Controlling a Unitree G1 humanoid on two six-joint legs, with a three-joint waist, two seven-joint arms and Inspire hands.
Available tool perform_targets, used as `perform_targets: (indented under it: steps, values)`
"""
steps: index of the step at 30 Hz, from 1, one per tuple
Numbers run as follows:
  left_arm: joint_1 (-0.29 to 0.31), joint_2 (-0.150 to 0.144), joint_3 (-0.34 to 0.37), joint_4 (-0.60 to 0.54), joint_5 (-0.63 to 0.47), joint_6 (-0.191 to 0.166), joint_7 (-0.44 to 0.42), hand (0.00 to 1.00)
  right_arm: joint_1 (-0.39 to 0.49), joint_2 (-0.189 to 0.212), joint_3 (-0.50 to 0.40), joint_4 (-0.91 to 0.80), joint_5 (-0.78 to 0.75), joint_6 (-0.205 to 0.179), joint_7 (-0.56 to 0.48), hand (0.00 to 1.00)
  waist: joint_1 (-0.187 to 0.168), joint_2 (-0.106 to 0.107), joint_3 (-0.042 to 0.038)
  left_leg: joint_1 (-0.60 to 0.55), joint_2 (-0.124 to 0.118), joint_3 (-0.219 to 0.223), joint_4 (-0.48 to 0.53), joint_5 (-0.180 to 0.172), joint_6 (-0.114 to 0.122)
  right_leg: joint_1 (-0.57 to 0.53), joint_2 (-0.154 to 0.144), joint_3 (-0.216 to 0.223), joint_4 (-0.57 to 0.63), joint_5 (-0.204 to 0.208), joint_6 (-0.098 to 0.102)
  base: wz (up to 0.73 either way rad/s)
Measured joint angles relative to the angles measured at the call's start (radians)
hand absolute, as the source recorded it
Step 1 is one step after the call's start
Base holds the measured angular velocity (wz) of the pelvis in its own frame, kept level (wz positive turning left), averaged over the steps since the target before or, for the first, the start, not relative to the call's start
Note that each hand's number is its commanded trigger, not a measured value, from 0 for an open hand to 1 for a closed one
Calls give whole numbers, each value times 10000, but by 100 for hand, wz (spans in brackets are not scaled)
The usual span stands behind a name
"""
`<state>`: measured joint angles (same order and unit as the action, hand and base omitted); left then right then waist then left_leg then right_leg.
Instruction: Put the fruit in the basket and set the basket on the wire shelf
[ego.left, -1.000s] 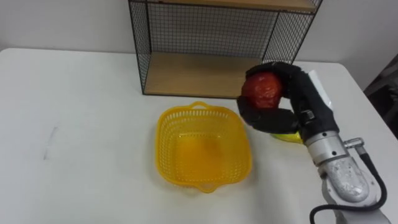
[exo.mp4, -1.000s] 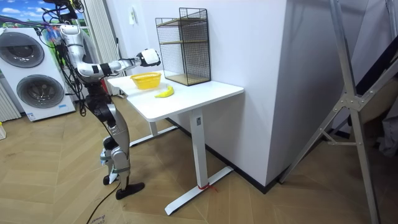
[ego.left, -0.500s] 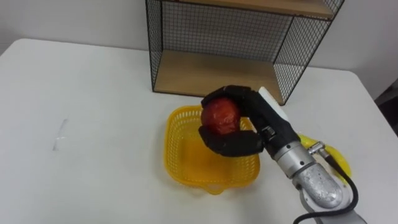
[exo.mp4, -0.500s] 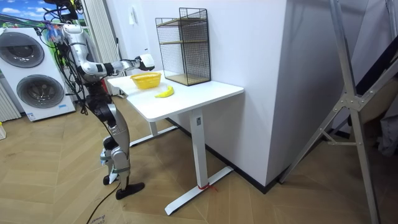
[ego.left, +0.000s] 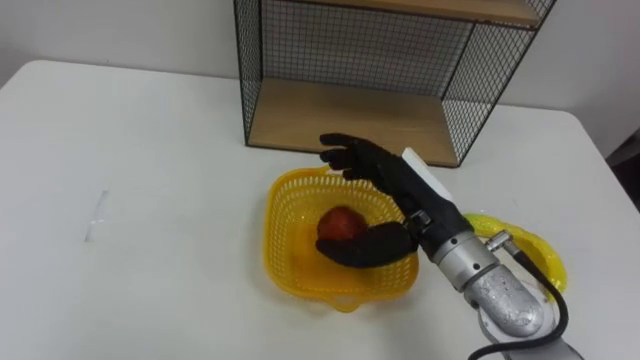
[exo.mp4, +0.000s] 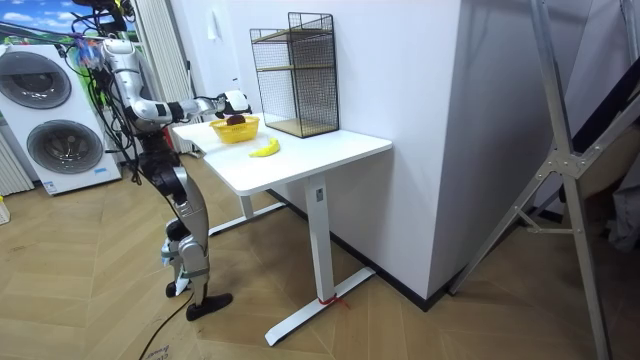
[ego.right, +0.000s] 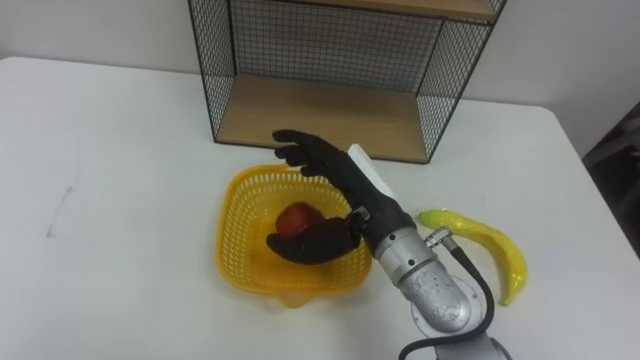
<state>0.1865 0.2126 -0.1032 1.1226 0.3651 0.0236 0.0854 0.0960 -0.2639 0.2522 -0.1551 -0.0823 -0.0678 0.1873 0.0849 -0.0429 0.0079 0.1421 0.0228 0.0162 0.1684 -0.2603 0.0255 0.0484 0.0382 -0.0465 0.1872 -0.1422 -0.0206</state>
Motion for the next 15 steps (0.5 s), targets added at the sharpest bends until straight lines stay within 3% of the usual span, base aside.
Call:
perform_targets:
  steps: [15]
  values:
    - [4,3,0,-23,1,1,214,0,0,-1,-2,0,9,6,-2,0,-1,-45,-46,7,-3,-14,31,1,-1,15,-9,-21,3,0,0,0]
